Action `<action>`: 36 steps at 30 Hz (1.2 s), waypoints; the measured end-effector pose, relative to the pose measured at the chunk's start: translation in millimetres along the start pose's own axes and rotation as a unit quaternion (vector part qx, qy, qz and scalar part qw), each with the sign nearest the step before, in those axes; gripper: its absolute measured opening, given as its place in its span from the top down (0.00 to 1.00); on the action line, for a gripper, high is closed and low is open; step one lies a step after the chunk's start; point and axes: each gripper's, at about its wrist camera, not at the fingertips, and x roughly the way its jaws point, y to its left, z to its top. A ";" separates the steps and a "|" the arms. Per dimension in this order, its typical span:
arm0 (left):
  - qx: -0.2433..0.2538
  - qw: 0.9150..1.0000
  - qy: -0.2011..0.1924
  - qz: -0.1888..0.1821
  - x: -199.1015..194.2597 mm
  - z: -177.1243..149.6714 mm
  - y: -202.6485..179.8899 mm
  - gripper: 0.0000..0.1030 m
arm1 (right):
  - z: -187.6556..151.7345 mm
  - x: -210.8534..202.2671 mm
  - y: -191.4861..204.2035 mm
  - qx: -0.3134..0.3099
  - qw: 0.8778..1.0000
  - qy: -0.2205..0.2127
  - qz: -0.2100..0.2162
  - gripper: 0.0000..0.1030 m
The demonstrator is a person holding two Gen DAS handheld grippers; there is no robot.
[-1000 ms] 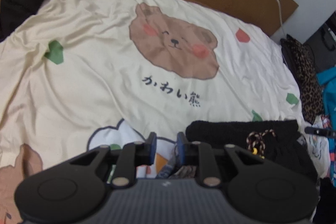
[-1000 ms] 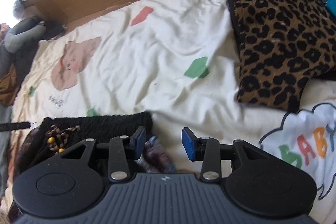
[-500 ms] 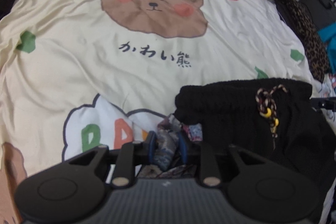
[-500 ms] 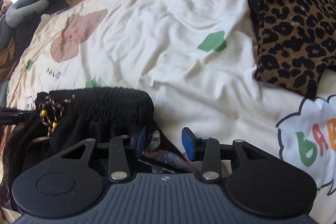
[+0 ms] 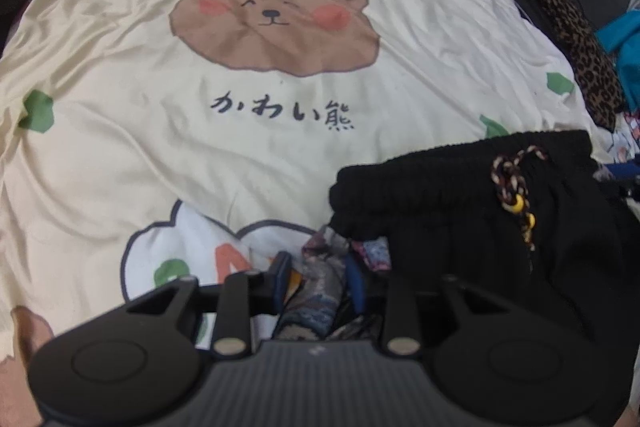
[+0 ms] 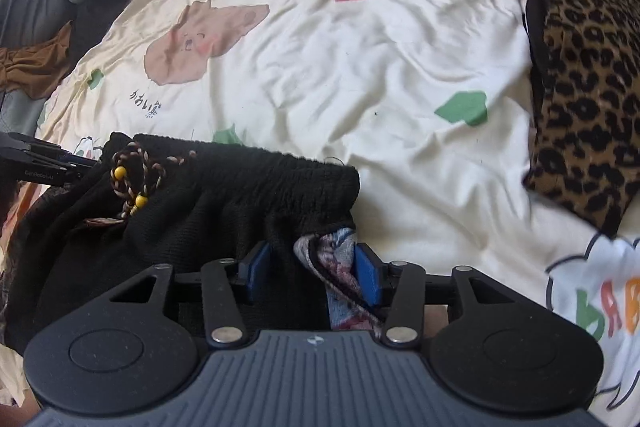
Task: Fold clothes
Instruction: 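Close both tools on the elastic waistband of the black shorts, then lift the waistband with both tools and pull it toward the cardboard wall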
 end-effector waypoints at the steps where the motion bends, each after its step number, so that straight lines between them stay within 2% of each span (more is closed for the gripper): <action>1: 0.002 1.000 0.000 -0.001 -0.6 0.7 0.3 0.67 | 2.6 -1.6 -2.4 0.007 1.000 -0.005 0.002 0.49; 5: -0.002 1.000 -0.004 -0.007 -3.9 1.7 6.4 0.64 | 12.5 4.3 -18.3 0.038 0.999 0.000 0.001 0.49; 8: -0.032 0.999 -0.004 -0.020 -2.6 3.5 16.7 0.60 | 16.8 21.4 -27.5 0.062 0.997 0.021 0.028 0.49; 11: -0.045 0.999 -0.002 -0.025 0.1 5.8 20.4 0.60 | 18.5 35.4 -21.6 0.052 0.997 0.041 0.034 0.51; 12: -0.043 0.999 -0.001 -0.023 1.4 6.8 19.2 0.59 | 18.3 37.0 -17.4 0.043 0.998 0.043 0.031 0.53; 13: -0.041 0.999 0.001 -0.021 2.8 7.7 17.7 0.59 | 18.2 38.7 -13.2 0.034 0.998 0.045 0.028 0.64; 15: -0.037 0.999 0.008 -0.027 3.8 8.5 15.0 0.59 | 18.5 37.5 -5.6 0.011 0.999 0.044 0.016 0.73; 17: -0.035 0.999 0.015 -0.036 3.8 9.1 13.0 0.69 | 20.0 31.1 -0.9 -0.006 0.999 0.034 0.004 0.79; 19: -0.035 0.998 0.014 -0.043 0.3 9.4 12.2 0.87 | 21.7 22.4 0.8 -0.014 1.000 0.019 -0.005 0.80; 22: -0.028 0.999 -0.002 -0.040 -9.9 10.4 11.4 0.96 | 25.4 9.7 0.1 -0.019 1.000 0.001 -0.012 0.81; 30: -0.016 0.996 -0.065 -0.052 -51.3 16.0 14.9 0.98 | 33.9 -5.9 6.1 -0.032 0.999 -0.026 -0.030 0.82; 36: -0.012 0.994 -0.108 -0.035 -80.0 21.9 21.3 0.98 | 56.5 -23.1 18.5 -0.049 0.996 -0.063 -0.035 0.83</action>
